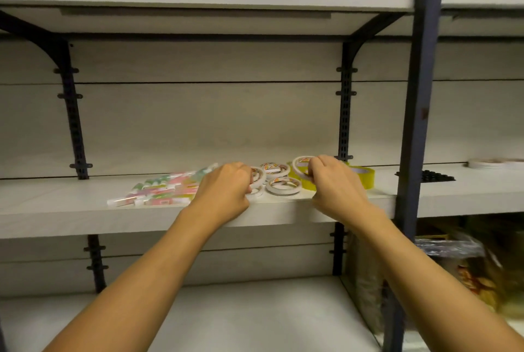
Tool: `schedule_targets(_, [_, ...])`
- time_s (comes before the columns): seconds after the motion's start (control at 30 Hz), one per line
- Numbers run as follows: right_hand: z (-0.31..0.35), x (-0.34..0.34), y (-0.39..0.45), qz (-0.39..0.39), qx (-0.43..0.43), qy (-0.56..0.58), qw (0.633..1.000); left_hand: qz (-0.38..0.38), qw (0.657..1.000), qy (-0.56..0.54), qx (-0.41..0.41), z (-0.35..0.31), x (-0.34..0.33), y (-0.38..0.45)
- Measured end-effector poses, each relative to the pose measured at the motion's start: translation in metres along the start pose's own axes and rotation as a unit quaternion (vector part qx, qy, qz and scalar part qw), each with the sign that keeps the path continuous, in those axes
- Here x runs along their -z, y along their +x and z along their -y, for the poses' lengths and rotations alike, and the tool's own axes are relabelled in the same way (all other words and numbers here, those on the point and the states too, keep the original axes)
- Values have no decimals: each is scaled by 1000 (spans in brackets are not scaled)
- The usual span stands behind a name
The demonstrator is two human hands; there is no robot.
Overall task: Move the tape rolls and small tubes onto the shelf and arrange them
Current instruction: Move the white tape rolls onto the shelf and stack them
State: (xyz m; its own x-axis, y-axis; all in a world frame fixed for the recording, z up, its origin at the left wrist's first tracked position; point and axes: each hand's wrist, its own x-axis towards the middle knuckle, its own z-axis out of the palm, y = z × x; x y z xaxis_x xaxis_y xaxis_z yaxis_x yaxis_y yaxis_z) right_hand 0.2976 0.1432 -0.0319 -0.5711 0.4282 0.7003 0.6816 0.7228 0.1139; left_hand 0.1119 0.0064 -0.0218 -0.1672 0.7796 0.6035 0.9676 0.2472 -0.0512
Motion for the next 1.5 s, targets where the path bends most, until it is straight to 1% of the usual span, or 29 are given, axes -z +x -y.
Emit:
schedule_targets(0.2, [-20, 37, -42, 10, -45, -10, 999, 25, 998, -32, -54, -37, -8, -3])
schedule_targets(0.37, [-52, 68, -79, -1, -103, -46, 994, 12, 991, -61, -119, -77, -11, 5])
schedule_targets(0.53, [-99, 104, -117, -30, -165, -100, 981, -13, 975, -116, -190, -137, -9, 17])
schedule_targets(0.7, [-155, 123, -148, -18, -196, -153, 968, -10, 956, -168, -240, -208, -19, 26])
schedule_targets(0.8, [-192, 127, -166, -9, -224, -162, 961, -10, 948, -182, -260, -248, -30, 39])
schedule_targets(0.97, [-266, 138, -195, 2, -253, -178, 951, 4, 939, -202, -277, -317, -44, 67])
schedule_targets(1.13, [-340, 146, -211, 4, -264, -197, 944, -8, 939, -180, -293, -382, -58, 108])
schedule_targets(1.3, [-414, 148, -220, 20, -253, -212, 944, -22, 946, -177, -269, -445, -65, 148])
schedule_targets(1.5, [-479, 141, -233, 24, -247, -208, 946, -16, 955, -188, -228, -490, -77, 188])
